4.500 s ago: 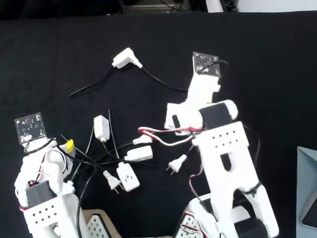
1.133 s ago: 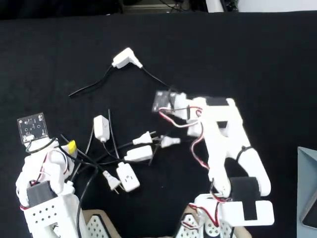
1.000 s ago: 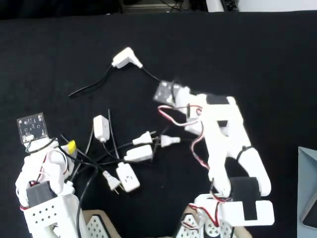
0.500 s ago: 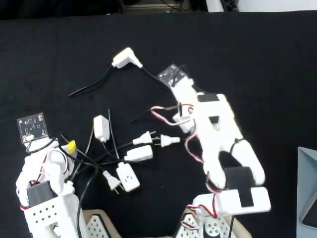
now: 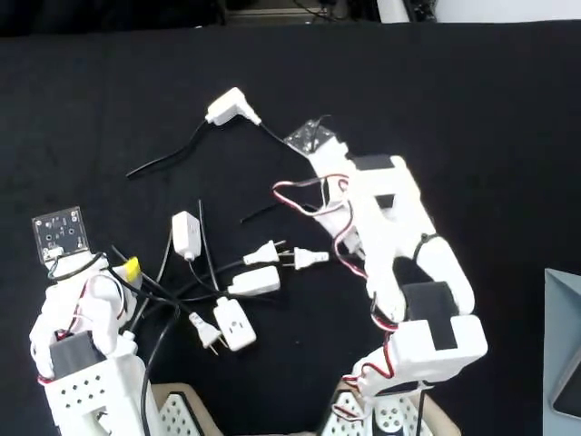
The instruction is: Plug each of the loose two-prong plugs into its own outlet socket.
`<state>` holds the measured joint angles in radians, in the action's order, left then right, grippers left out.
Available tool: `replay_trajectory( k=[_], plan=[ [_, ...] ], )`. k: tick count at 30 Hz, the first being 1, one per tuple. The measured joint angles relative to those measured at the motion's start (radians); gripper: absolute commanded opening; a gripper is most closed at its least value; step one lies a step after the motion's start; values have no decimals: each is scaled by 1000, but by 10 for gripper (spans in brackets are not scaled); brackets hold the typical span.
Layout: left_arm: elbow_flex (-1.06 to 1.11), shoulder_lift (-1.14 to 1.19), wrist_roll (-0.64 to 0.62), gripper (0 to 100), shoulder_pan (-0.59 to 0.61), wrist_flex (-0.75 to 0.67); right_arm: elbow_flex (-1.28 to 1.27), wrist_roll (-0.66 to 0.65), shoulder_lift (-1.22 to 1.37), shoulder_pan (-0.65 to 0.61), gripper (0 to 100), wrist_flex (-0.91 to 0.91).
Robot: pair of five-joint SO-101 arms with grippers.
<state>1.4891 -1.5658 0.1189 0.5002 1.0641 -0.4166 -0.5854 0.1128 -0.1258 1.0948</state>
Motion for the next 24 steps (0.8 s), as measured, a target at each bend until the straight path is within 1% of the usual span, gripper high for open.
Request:
replay_trajectory(
  k=[5,8,15,22,24],
  plan=[
    [0,0,0,278,0,0,31,5,6,0,162,95],
    [0,0,0,278,0,0,31,31,6,0,161,110],
    [0,0,0,278,0,0,31,41,15,0,160,114],
    [0,0,0,278,0,0,37,41,120,3,159,107],
    [0,0,0,278,0,0,57,41,132,26,143,110]
  ],
)
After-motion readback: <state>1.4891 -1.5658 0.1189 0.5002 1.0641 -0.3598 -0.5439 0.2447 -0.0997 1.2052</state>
